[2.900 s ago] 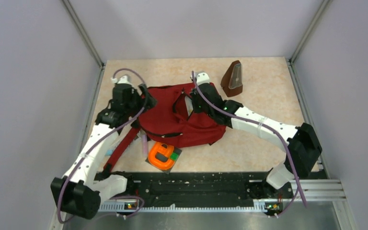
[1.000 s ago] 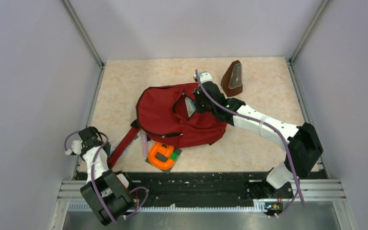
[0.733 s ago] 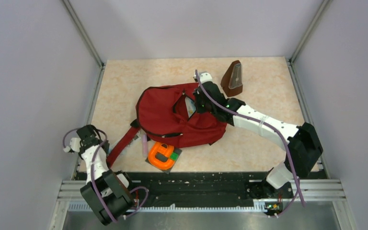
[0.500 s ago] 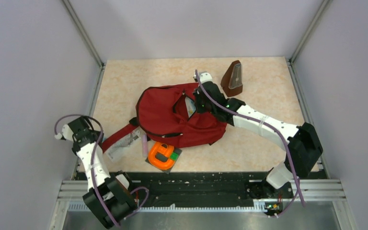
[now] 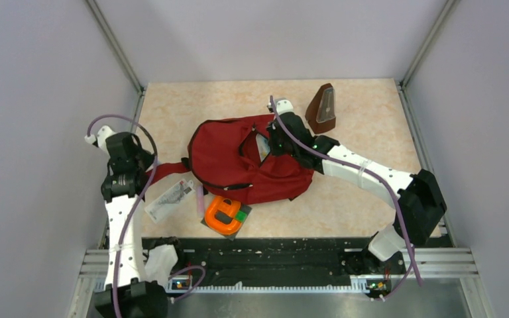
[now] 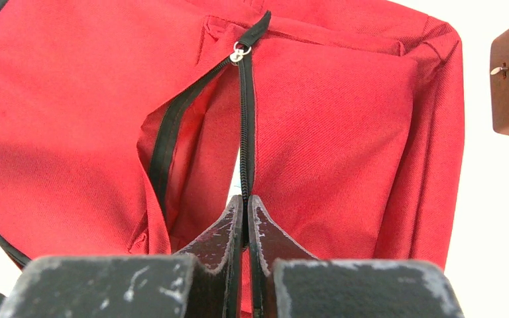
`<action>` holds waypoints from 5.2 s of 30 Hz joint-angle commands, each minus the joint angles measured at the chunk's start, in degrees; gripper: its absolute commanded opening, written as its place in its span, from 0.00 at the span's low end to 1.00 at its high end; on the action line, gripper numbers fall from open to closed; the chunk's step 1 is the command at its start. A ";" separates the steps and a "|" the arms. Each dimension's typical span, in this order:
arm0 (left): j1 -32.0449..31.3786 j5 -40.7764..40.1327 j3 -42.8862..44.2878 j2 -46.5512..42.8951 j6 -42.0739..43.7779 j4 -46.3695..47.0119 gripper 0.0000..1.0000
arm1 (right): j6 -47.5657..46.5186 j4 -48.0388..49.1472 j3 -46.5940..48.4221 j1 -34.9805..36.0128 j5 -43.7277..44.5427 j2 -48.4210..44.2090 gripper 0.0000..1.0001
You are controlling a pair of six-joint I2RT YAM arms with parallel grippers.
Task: Pack the student bag
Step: Pick up the stationery from the corner of the board, then place the stationery in the student bag, then move the stationery to the center of the board.
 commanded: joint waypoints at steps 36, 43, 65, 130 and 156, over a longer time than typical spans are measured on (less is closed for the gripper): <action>-36.89 29.47 6.00 29.84 -19.18 34.32 0.00 | 0.97 1.73 3.52 -0.76 1.79 -3.80 0.00; -39.27 24.81 9.12 33.43 -13.99 34.48 0.00 | 0.81 1.10 3.34 -0.96 0.44 -5.08 0.00; -46.06 20.27 7.37 38.80 -13.54 32.92 0.25 | 1.74 1.16 4.38 -1.78 0.06 -3.68 0.00; -32.00 -4.68 -23.40 -2.01 -22.26 -1.97 0.64 | 4.33 2.80 0.34 -3.10 2.28 -7.46 0.00; -27.83 -8.07 -29.41 -2.35 -19.76 -3.73 0.40 | 4.30 2.55 1.13 -3.54 0.75 -6.25 0.00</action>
